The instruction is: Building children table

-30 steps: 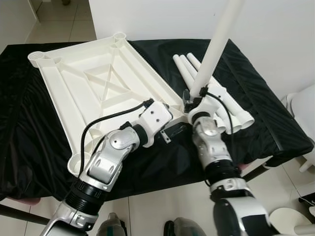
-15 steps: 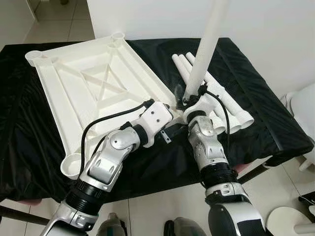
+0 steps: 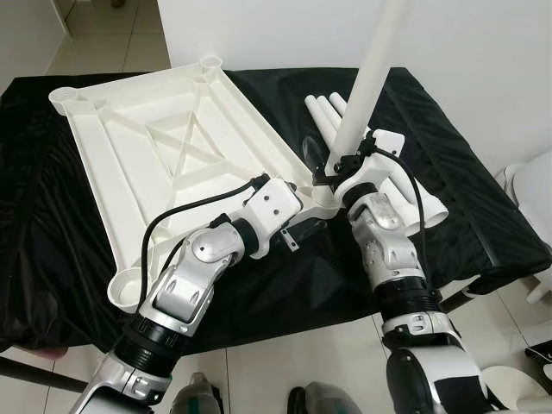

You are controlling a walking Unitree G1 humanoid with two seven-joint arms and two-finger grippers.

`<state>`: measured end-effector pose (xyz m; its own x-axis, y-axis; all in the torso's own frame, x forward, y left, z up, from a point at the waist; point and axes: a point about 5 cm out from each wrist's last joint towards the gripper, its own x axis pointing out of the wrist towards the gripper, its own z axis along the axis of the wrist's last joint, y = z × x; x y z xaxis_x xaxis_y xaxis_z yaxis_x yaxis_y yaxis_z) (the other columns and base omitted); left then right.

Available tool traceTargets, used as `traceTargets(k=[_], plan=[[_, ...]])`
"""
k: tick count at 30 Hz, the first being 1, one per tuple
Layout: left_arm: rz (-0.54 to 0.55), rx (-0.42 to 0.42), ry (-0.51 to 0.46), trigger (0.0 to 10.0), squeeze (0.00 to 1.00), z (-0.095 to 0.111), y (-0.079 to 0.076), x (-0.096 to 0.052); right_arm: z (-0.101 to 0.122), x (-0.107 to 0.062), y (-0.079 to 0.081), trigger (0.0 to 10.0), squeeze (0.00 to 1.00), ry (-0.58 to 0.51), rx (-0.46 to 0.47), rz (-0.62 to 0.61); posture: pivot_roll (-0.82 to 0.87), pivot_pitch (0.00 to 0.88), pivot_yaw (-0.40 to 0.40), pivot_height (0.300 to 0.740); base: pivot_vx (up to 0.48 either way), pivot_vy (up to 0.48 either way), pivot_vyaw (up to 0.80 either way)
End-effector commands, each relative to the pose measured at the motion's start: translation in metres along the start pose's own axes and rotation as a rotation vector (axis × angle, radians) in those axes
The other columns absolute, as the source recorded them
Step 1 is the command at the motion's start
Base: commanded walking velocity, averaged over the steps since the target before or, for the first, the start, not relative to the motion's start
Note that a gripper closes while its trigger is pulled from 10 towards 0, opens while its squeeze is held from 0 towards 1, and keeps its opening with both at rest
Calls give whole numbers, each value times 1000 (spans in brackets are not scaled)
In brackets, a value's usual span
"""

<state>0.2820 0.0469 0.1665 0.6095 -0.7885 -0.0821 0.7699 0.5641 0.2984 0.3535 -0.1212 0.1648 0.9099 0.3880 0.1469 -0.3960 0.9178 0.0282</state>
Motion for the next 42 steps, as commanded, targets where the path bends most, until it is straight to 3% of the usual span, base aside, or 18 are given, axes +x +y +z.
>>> traceTargets(k=[1, 2, 9, 26, 27, 28, 29, 42], plan=[[8, 3, 1, 10000, 0, -1, 3, 0, -9, -3, 1, 10000, 0, 44, 4, 33, -38, 0, -18, 740, 0, 0, 0], [8, 3, 0, 10000, 0, -1, 3, 0, -15, -5, -7, 10000, 0, 82, -14, 63, -40, 0, -16, 740, 0, 0, 0], [4, 5, -2, 10000, 0, 0, 5, 2, -24, -10, -22, 10000, 0, 132, -49, 159, -53, 0, -2, 740, 0, 0, 0], [-8, 4, -7, 10000, 0, 0, 4, 4, -13, 0, -34, 10000, 0, 118, -106, 227, -54, 0, -2, 740, 0, 0, 0], [-8, 4, -7, 10000, 0, 0, 4, 4, -13, 1, -35, 7490, 0, 120, -111, 229, -54, 0, -3, 740, 0, 0, 0], [-8, 3, -7, 10000, 0, 0, 4, 4, -13, 1, -36, 7490, 0, 120, -114, 233, -53, 0, -4, 740, 0, 0, 0], [-7, 3, -6, 10000, 0, 0, 3, 4, -14, 1, -37, 0, 0, 134, -111, 230, -49, 0, -8, 740, 0, 0, 0], [-5, -6, -3, 10000, 0, -2, 0, 1, -26, -7, -32, 0, 0, 155, -88, 263, -46, 0, -14, 740, 0, 0, 0]])
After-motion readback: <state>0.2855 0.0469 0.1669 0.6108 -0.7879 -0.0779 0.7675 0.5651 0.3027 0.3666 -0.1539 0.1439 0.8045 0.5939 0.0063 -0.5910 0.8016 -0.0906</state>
